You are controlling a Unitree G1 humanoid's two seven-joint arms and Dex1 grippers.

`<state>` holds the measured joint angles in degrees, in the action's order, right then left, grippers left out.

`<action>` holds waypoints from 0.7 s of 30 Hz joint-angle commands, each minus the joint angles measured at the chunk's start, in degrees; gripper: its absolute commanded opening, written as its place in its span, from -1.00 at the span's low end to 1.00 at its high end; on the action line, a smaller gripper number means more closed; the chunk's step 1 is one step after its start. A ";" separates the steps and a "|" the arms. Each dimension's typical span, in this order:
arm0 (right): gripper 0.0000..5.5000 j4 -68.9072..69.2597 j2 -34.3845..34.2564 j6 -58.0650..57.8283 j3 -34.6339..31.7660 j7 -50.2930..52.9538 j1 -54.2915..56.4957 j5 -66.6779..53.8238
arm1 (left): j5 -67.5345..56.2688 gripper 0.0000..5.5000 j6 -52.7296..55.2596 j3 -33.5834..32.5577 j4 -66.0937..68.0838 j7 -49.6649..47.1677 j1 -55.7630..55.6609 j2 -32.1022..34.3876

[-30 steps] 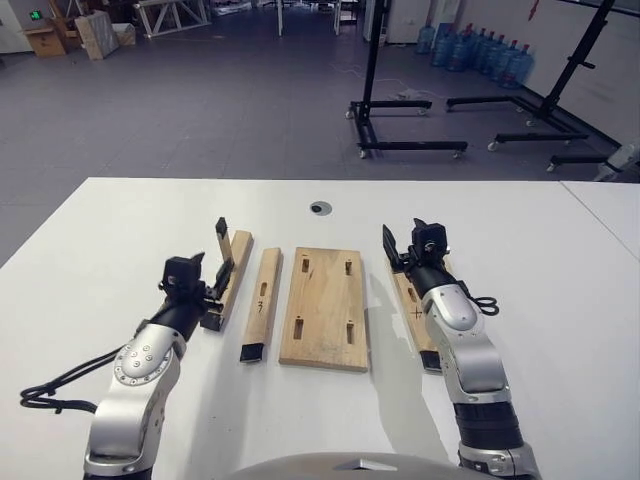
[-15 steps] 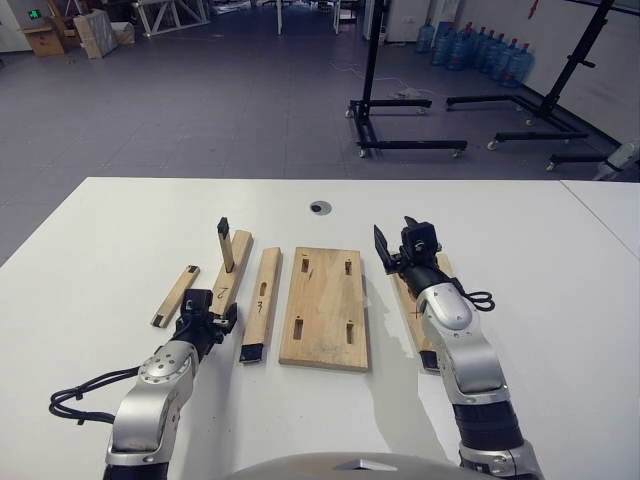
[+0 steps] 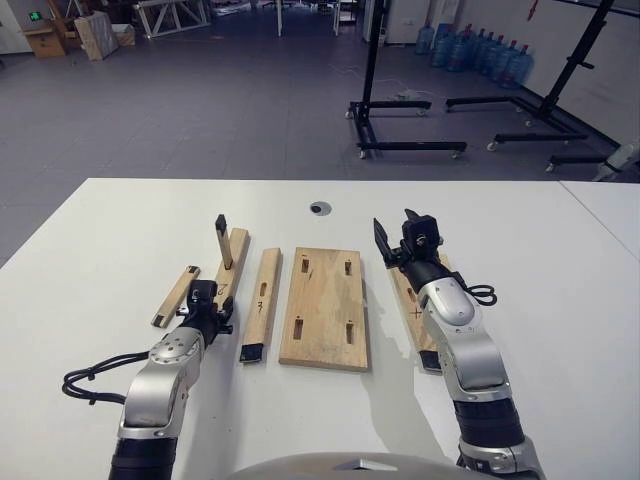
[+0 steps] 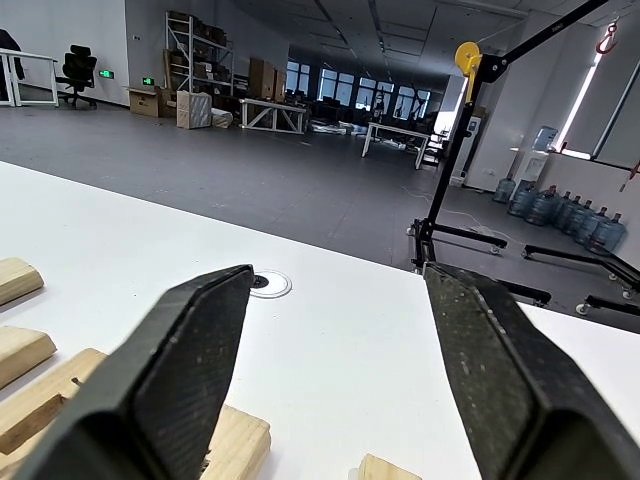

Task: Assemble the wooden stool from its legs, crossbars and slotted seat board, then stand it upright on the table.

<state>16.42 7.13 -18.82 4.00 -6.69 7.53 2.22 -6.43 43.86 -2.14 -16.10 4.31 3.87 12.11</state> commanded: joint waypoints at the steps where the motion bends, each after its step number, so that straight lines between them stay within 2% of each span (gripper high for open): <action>1: 0.14 -0.05 0.14 -0.96 -0.44 -0.30 1.33 -0.36 | 0.56 -0.26 1.28 0.02 3.02 0.16 1.29 0.01; 5: 0.14 -0.18 0.04 -0.79 -0.98 -0.16 1.34 -0.62 | -2.67 -0.26 -5.09 -3.52 0.39 1.21 -1.39 -1.90; 8: 0.14 -0.17 -0.59 -0.07 -3.86 -0.79 2.57 -3.91 | -7.22 -0.26 -10.07 -6.81 -2.15 3.65 -6.62 -2.70; 14: 0.14 -1.06 0.51 -6.20 -13.71 -10.64 7.54 -24.36 | -17.30 -0.26 -10.90 -10.57 -0.29 10.89 -14.01 -1.73; 18: 0.14 -3.53 2.76 -7.30 -15.59 -12.32 9.70 -27.45 | -18.08 -0.26 -12.00 -10.80 2.22 12.08 -14.79 -0.80; 21: 0.14 -4.06 1.65 -10.32 -17.23 -14.40 10.52 -34.79 | -23.38 -0.26 -11.17 -10.84 0.12 15.13 -15.41 -1.95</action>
<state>12.98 9.46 -26.29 -11.76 -19.37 16.60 -27.27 -25.92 32.40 -12.99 -14.04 17.02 -9.80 10.65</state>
